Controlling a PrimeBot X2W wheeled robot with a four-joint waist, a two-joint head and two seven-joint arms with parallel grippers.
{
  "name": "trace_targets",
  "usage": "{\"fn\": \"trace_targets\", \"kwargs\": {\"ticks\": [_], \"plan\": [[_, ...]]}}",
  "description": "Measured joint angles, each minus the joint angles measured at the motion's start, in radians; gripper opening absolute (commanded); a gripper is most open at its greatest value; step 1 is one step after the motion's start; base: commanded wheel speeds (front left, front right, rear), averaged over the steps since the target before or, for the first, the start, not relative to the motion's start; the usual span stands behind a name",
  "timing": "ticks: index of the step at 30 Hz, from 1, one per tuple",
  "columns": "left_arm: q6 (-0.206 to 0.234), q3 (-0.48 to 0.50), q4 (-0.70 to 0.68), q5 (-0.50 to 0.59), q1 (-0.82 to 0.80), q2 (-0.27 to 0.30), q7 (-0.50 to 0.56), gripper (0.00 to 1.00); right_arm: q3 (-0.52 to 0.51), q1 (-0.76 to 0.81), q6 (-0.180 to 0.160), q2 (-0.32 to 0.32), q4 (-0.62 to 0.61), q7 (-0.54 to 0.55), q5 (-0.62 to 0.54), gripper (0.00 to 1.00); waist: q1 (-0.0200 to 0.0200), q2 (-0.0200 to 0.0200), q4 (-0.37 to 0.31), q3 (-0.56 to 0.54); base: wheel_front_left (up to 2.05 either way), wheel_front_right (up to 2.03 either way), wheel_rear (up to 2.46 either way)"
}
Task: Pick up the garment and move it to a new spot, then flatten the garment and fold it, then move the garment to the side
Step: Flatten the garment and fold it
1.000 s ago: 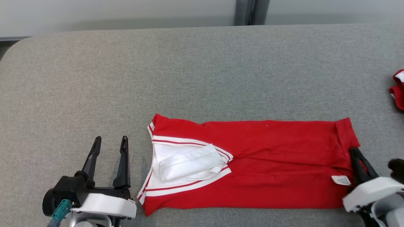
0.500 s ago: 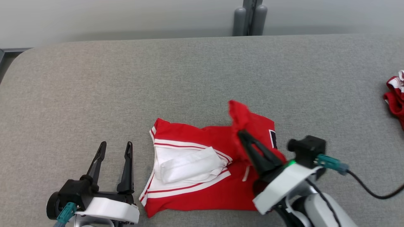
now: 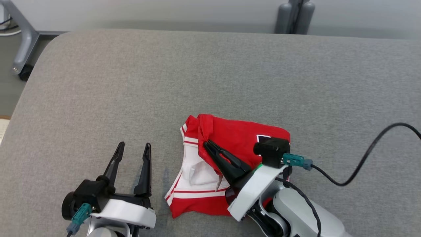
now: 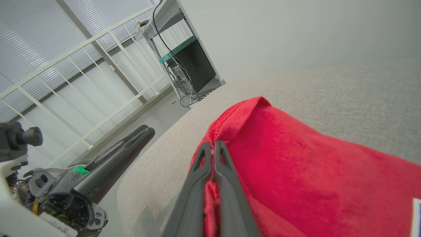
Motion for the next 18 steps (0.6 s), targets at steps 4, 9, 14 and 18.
{"fn": "trace_targets", "kwargs": {"ticks": [4,9,14,18], "plan": [[-0.001,-0.014,0.012,-0.001,-0.021,-0.008,0.0,1.0,0.076,-0.067,0.0,0.0,0.081,-0.037,0.07,0.0,0.0,0.0,0.023,0.025,0.0,0.0,0.0],[-0.008,-0.016,0.021,-0.001,-0.038,-0.014,0.0,1.0,0.155,-0.121,0.0,-0.001,0.127,-0.06,0.134,1.0,0.0,0.0,0.035,0.045,0.0,0.0,0.0],[-0.009,-0.005,0.023,0.0,-0.038,-0.016,0.0,1.0,0.169,-0.157,0.0,-0.001,0.102,-0.07,0.147,1.0,0.0,0.0,0.018,0.044,0.0,0.0,0.0],[-0.01,0.006,0.024,0.006,-0.037,-0.015,0.0,1.0,0.074,-0.157,0.0,0.0,0.024,-0.072,0.086,1.0,0.0,0.0,-0.004,0.037,0.0,0.0,0.0]]}}
